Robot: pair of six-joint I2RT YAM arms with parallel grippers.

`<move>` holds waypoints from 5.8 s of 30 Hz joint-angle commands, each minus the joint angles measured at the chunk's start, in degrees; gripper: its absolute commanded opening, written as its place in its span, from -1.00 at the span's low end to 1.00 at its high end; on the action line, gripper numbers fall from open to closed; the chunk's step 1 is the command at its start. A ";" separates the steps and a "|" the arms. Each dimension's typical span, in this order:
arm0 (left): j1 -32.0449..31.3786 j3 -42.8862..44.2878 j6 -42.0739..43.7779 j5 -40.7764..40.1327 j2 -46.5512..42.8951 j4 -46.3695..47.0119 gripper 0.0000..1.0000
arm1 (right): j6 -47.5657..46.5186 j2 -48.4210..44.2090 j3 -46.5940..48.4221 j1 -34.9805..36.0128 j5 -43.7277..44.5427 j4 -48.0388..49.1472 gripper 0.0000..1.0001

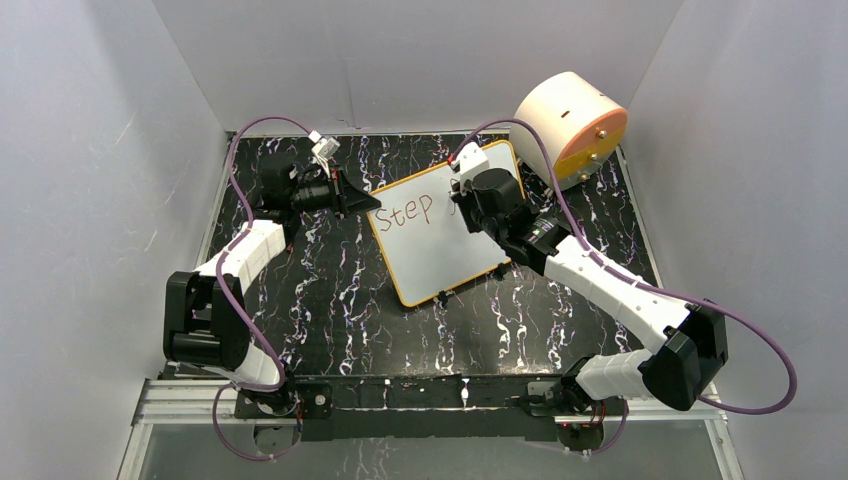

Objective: Write a sentence on the whiteboard

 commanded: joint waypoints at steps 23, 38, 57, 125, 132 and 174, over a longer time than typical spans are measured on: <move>-2.08 -1.90 4.42 -3.57 3.23 -8.52 -1.00 | -0.06 -3.37 -0.83 -0.93 3.29 3.28 -1.00; -2.14 -1.89 4.44 -3.39 3.26 -8.58 -1.00 | 0.19 -1.90 -1.84 -1.56 2.66 5.77 -1.00; -2.13 -1.83 4.53 -3.47 3.26 -8.62 -1.00 | 0.13 -1.53 -2.30 -1.64 -1.24 1.35 -1.00; -2.14 -1.73 4.70 -3.55 3.35 -9.05 -1.00 | -1.64 -2.55 -3.54 -3.04 -2.31 8.01 -1.00; -2.14 -1.63 4.79 -3.72 3.35 -9.22 -1.00 | -1.68 -2.63 -3.39 -3.05 -4.35 6.92 -1.00; -2.14 -0.10 7.22 -5.07 3.76 -13.62 -1.00 | -4.28 -5.79 -5.06 -5.33 -0.21 8.85 -1.00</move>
